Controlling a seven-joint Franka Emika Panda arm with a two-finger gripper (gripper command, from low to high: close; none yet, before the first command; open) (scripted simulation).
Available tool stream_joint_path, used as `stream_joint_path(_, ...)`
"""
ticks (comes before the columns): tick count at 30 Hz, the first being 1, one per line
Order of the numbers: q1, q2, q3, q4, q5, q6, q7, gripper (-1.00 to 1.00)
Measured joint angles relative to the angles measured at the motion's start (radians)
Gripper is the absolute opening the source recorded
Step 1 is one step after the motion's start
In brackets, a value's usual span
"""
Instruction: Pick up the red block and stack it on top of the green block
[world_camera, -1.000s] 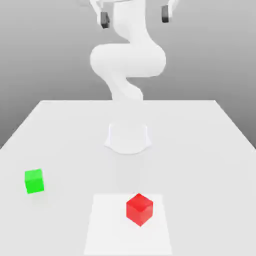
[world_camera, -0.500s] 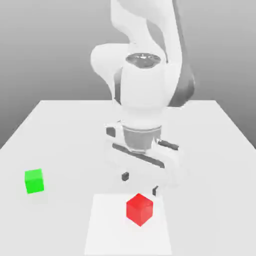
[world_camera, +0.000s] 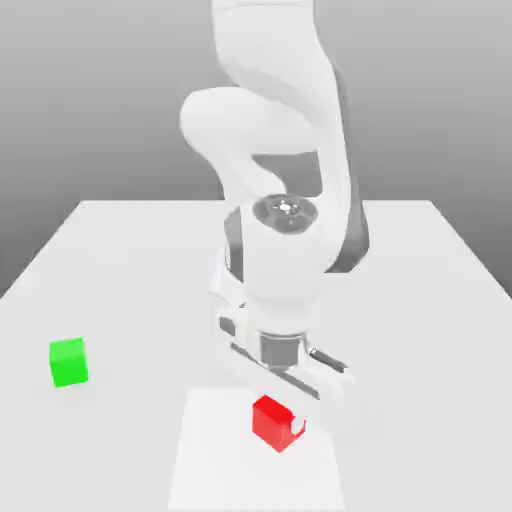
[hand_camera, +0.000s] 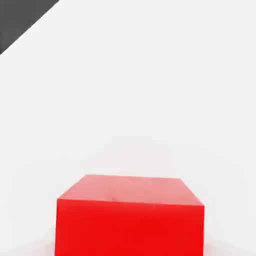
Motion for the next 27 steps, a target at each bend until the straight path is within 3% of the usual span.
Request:
stream_joint_path(3, -0.001, -0.107, 0.017, -0.016, 0.061, -0.09, -0.045, -1.0)
stream_joint_path(6, -0.091, -0.154, -0.021, -0.022, 0.074, -0.131, -0.15, -1.0)
stream_joint_path(21, -0.501, -0.267, -0.348, -0.03, 0.032, -0.235, -0.792, -1.0)
stream_joint_path(27, -0.533, -0.113, -0.367, -0.024, 0.128, -0.091, -0.928, -1.0)
